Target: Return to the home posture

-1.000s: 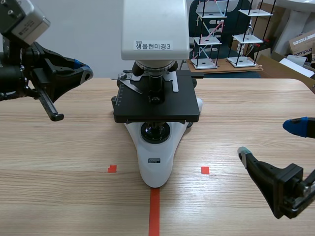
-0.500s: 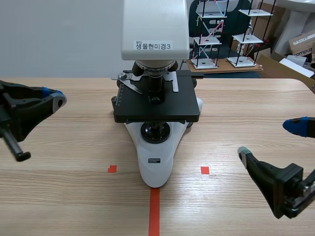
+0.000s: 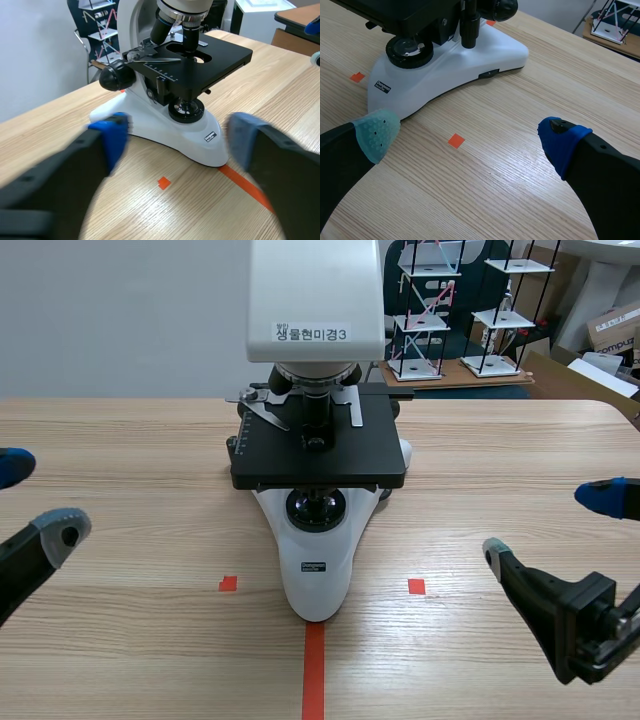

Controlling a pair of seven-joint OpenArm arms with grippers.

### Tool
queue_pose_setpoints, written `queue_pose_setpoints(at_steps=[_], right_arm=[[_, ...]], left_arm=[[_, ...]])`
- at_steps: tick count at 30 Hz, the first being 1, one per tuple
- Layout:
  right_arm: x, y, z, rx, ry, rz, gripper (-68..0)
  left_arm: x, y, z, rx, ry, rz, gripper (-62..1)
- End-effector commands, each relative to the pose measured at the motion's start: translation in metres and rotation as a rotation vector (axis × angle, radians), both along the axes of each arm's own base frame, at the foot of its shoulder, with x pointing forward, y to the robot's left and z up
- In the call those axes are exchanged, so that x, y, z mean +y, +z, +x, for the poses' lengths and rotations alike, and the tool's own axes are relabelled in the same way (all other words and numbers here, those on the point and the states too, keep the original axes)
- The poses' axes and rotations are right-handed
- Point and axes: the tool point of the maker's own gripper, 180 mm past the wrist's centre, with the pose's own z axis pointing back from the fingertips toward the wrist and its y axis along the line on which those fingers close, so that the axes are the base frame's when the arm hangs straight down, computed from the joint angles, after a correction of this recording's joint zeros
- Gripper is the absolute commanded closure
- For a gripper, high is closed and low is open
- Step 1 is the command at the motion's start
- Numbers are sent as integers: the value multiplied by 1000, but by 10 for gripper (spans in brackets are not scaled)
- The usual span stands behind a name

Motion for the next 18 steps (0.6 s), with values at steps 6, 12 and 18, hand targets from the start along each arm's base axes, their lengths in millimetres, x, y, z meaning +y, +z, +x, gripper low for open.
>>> queue_pose_setpoints(at_steps=[6,12,18], right_arm=[[-1,10,3,-32,1,6,-613],[-1,9,3,-31,1,6,-613],[-1,9,3,-31,1,6,-613]], left_arm=[[12,4,-3,-33,100,-38,-623],[14,-8,-14,14,128,-25,-623],[13,-10,-15,13,134,-14,-623]])
